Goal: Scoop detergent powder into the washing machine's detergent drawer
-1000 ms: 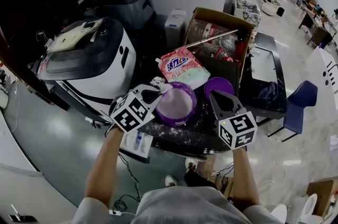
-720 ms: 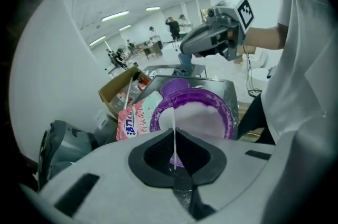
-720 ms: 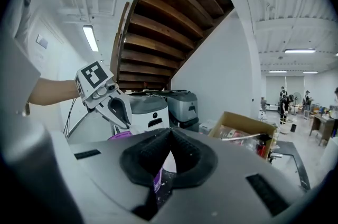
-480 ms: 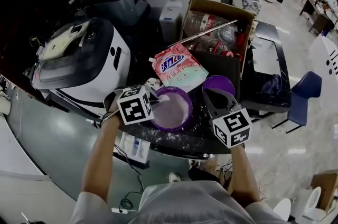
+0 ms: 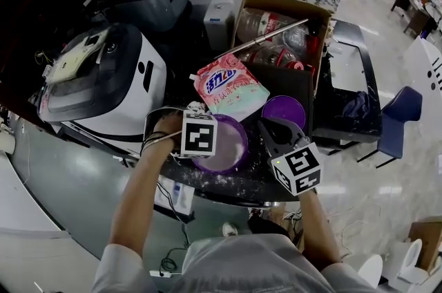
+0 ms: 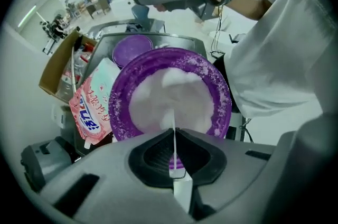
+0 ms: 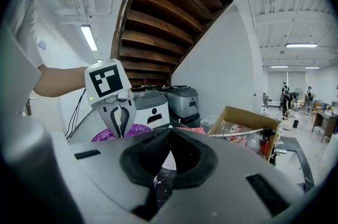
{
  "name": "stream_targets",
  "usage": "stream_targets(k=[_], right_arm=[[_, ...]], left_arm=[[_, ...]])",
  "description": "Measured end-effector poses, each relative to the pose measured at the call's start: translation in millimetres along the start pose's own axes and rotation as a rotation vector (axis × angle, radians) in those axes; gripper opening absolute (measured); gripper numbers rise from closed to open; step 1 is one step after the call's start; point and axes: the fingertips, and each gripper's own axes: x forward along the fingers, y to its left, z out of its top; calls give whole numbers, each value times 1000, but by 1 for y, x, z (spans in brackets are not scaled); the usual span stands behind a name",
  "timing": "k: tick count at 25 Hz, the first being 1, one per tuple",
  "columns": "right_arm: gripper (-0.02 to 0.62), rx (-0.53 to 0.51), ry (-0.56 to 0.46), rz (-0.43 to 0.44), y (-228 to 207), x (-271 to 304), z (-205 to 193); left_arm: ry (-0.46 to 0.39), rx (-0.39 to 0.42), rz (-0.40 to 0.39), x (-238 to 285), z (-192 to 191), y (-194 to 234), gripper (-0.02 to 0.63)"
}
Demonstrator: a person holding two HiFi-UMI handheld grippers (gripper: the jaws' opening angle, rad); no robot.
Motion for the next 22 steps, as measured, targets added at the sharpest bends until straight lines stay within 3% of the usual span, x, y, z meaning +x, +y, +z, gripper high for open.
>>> stream_targets(k=[5, 11, 22], right_arm=[[5, -3, 4, 6, 0, 0, -2], [5, -7, 7, -3, -2, -1, -3], [5, -10, 15, -36, -7, -11, -7]], left_arm=[[100, 26, -100, 12, -5, -5, 15], [155, 57, -161, 16, -5, -11, 15], [151, 71, -337, 18, 2, -32, 15]])
